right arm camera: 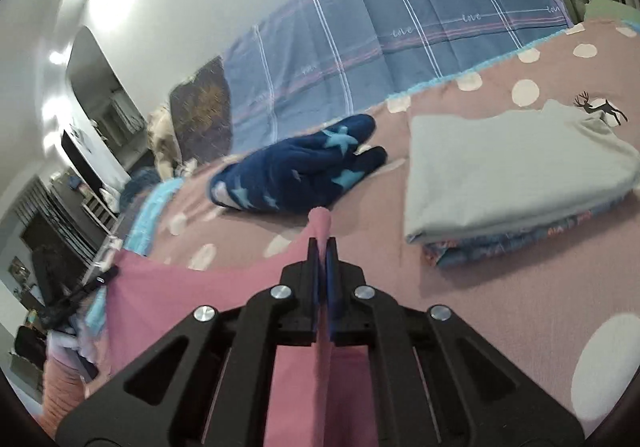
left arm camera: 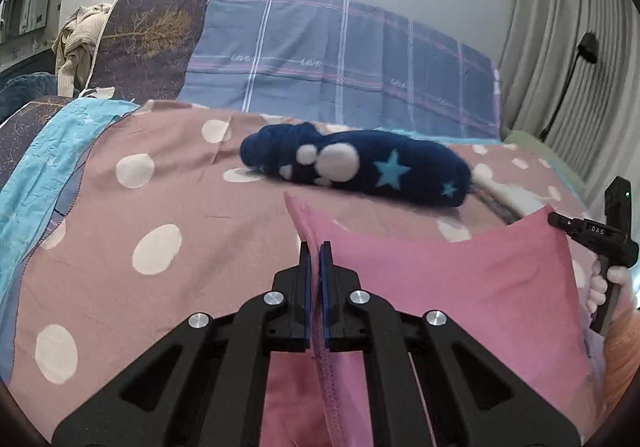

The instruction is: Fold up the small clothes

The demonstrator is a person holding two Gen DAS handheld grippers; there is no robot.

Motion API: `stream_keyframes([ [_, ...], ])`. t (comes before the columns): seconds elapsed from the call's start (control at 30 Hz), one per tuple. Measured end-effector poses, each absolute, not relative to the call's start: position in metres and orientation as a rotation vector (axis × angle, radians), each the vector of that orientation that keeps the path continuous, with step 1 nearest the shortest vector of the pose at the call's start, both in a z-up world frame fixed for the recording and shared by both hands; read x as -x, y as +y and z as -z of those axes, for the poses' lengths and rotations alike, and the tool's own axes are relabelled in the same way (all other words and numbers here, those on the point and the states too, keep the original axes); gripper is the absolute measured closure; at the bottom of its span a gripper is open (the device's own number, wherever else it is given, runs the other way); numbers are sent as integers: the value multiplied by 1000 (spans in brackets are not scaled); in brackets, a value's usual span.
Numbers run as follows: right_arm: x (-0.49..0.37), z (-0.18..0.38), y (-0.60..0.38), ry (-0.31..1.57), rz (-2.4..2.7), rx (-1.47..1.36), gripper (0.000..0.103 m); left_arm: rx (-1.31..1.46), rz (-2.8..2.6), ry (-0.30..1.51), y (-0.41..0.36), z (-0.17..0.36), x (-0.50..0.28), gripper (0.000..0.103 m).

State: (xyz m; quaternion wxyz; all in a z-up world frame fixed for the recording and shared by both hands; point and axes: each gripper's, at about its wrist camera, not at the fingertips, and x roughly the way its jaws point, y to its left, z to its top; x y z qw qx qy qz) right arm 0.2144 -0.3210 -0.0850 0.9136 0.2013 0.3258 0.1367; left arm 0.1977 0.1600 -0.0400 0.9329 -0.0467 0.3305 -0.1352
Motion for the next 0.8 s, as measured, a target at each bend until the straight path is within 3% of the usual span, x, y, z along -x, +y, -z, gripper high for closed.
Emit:
stream_keyframes([
  [0.13, -241, 127, -323, 863, -126, -374, 79, 50, 219, 861, 158, 87, -224, 96],
  [0.2, -229, 133, -330, 874, -121, -404, 79, 52, 220, 870, 163, 93, -215, 91],
  [0.27, -203, 129, -338, 845, -132, -404, 77, 48, 201, 848, 171, 90, -193, 78],
  [0.37, -152, 118, -350, 815, -149, -395, 72, 65, 204, 799, 182, 77, -151, 74],
  [0.57, -44, 116, -347, 807, -221, -412, 72, 79, 326, 763, 164, 69, -57, 64],
  [0.8, 27, 131, -318, 814, -315, -417, 65, 10, 259, 871, 154, 122, -1, 54],
])
